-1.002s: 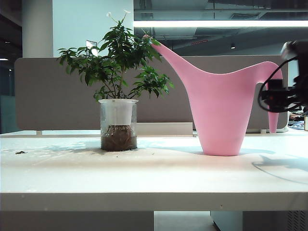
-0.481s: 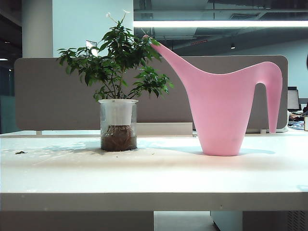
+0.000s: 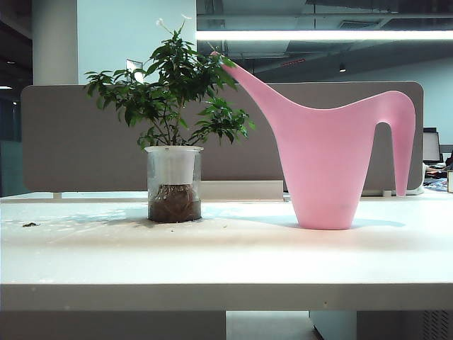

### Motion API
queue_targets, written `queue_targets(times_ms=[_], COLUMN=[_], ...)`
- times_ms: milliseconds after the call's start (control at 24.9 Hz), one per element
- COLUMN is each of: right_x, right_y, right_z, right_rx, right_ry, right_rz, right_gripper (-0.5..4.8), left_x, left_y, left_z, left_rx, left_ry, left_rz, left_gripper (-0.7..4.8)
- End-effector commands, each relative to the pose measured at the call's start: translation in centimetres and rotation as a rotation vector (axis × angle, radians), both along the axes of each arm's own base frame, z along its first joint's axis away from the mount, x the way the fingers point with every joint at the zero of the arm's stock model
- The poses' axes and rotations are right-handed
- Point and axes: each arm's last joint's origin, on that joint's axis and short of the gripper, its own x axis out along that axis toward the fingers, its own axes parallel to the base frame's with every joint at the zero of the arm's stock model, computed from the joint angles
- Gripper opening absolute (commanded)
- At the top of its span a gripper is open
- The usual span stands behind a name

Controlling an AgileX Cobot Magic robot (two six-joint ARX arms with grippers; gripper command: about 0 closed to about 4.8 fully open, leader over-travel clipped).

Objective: Pick up the watering can from the table, water the potted plant, and put the can back.

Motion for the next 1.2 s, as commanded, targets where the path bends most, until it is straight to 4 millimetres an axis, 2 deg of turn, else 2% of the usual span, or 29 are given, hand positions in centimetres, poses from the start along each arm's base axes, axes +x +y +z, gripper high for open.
queue_targets(times_ms=[40, 601, 842, 1002, 1202], right_x=[-1.0, -3.9, -4.6, -4.8, -4.9], right_y=[0.0, -0.1, -0.2, -0.4, -0.4], right_z=[-0.6, -3.6, -2.4, -2.2, -2.0], right_rx=[-0.001, -0.009, -0.007, -0.013, -0.013], right_ry=[0.033, 0.382, 0.241, 0.204, 0.187], right_rz=[0.004, 0.02, 0.009, -0.067, -0.073], right_gripper=[-0.01, -0.01, -0.01, -0.01, -0.01], left_x=[0.0, 0.0, 0.0, 0.0, 0.0], left_y=[0.0, 0.0, 0.0, 0.0, 0.0], left_z=[0.2, 0.2, 0.2, 0.2, 0.2], left_rx=[-0.006, -0.006, -0.006, -0.006, -0.006], left_ry=[-0.015, -0.015, -0.015, -0.015, -0.015], left_rz=[-0.002, -0.002, -0.002, -0.002, -0.002], left_gripper=[-0.05, -0.05, -0.05, -0.05, -0.05])
